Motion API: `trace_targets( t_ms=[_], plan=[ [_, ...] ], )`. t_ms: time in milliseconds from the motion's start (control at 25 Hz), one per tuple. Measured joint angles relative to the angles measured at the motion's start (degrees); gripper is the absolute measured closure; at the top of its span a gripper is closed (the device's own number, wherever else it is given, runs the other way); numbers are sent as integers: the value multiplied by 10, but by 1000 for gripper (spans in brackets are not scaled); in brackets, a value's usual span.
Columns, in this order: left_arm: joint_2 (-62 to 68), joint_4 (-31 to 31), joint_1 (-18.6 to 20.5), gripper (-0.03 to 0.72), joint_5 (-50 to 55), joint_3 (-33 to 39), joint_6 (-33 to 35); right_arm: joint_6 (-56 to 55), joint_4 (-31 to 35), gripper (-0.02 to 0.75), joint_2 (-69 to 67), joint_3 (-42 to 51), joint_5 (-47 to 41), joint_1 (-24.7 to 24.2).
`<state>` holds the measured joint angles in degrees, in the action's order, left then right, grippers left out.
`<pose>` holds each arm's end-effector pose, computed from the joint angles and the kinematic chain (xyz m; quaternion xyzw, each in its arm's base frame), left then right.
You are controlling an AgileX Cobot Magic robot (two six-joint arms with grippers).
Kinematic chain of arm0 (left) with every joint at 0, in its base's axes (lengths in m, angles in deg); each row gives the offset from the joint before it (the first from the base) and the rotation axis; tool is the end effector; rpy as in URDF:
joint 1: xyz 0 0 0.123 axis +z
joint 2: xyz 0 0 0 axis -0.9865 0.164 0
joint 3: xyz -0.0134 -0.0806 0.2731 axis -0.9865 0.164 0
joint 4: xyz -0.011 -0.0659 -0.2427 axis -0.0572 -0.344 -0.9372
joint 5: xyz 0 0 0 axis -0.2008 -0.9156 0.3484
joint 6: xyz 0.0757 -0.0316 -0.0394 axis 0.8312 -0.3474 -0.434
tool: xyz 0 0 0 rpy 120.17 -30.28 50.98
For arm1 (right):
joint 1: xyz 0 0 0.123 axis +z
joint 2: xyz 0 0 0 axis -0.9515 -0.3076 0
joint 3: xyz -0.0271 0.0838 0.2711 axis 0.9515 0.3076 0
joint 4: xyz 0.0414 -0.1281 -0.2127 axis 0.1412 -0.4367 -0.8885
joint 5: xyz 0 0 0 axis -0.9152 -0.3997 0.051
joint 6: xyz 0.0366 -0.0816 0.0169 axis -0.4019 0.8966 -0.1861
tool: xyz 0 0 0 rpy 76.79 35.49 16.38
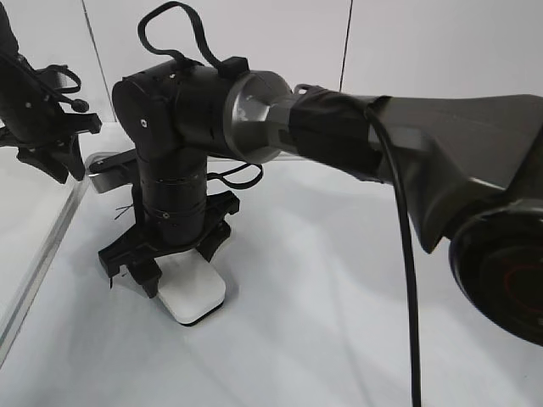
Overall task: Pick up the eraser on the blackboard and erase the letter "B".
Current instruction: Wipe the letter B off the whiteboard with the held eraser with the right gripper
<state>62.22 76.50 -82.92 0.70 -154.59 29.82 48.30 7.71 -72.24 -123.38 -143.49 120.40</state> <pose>0.4637 -0.0341 0.1775 -0.0456 0.9915 -0.0904 0.0811 0.3276 0.3709 0.1710 -0.3370 0.9385 0.0451 0.0602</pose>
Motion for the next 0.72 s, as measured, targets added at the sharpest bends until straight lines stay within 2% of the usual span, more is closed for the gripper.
trace_targets(
  t_ms=[520,720],
  plan=[
    [21,1,0,488,2,-2,0,0,0,183,0,0,0,0],
    [28,2,0,535,2,-2,0,0,0,183,0,0,0,0]
  ],
)
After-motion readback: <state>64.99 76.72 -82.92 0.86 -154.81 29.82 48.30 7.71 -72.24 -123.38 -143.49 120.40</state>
